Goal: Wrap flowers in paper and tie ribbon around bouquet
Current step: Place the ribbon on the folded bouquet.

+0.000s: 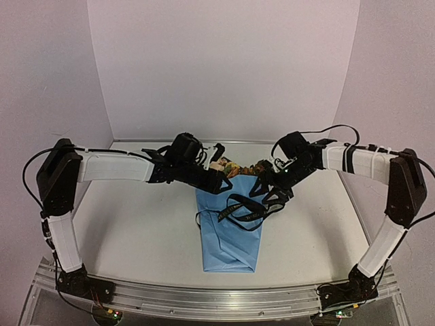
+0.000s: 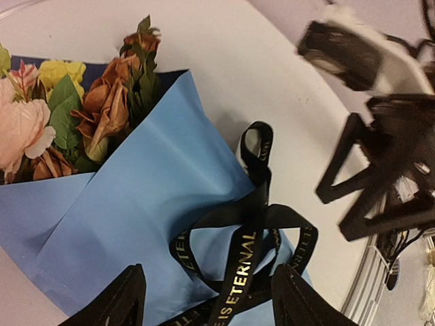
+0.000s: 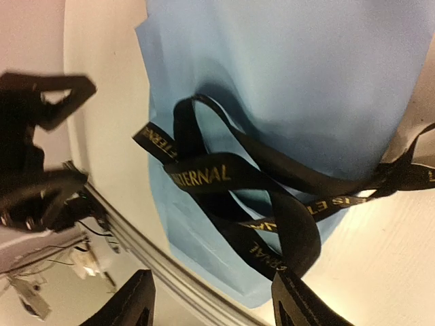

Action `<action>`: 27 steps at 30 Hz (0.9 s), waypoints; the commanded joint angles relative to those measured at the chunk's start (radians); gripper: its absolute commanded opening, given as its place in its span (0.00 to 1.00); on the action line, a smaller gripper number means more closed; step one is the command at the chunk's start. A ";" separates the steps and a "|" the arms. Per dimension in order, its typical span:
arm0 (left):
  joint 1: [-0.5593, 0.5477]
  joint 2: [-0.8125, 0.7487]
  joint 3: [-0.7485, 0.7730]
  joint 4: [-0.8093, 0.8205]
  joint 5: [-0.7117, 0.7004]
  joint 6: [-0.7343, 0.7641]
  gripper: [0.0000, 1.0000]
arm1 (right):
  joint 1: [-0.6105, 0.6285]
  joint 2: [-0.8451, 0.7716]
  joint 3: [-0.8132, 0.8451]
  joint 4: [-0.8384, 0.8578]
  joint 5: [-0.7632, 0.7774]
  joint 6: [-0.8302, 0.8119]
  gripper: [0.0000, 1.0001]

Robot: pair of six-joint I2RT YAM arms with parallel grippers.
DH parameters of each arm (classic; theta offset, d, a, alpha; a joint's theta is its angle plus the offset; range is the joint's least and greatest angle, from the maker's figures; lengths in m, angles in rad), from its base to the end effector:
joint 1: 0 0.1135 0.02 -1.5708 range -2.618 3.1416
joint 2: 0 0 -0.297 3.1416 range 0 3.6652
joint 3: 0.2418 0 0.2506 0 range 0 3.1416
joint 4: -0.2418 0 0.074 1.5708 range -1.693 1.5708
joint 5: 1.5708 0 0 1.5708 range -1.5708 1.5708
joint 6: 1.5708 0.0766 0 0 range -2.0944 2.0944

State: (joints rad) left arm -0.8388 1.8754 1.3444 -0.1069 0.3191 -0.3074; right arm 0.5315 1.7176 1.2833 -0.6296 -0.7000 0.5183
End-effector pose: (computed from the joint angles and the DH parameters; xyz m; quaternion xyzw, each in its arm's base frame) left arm 0.2943 -0.3635 0.2380 0.3005 0.8321 -0.3600 0.2961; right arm 0.2972 0.2320 0.2434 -0.0920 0.9088 0.4053 0.0375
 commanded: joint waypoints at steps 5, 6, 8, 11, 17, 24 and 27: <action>-0.010 0.253 0.361 -0.276 0.007 0.118 0.62 | 0.053 -0.079 -0.079 0.008 0.179 -0.290 0.49; -0.010 0.272 0.389 -0.298 -0.002 0.126 0.61 | 0.053 -0.075 -0.079 0.009 0.183 -0.293 0.48; -0.010 0.302 0.432 -0.324 -0.019 0.135 0.60 | 0.053 -0.062 -0.073 0.012 0.189 -0.305 0.47; -0.010 0.325 0.467 -0.347 -0.027 0.143 0.57 | 0.054 -0.035 -0.057 0.013 0.191 -0.319 0.46; -0.010 0.336 0.462 -0.361 -0.003 0.142 0.54 | 0.064 0.041 -0.004 0.024 0.184 -0.329 0.46; -0.011 0.359 0.468 -0.358 0.021 0.130 0.50 | 0.076 0.121 0.055 0.024 0.219 -0.331 0.45; -0.011 0.360 0.464 -0.352 0.021 0.123 0.46 | 0.078 0.133 0.051 0.024 0.246 -0.331 0.45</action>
State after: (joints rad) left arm -0.8490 2.2202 1.7672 -0.4564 0.3223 -0.1836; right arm 0.6014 1.8336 1.3023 -0.6159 -0.5041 0.2030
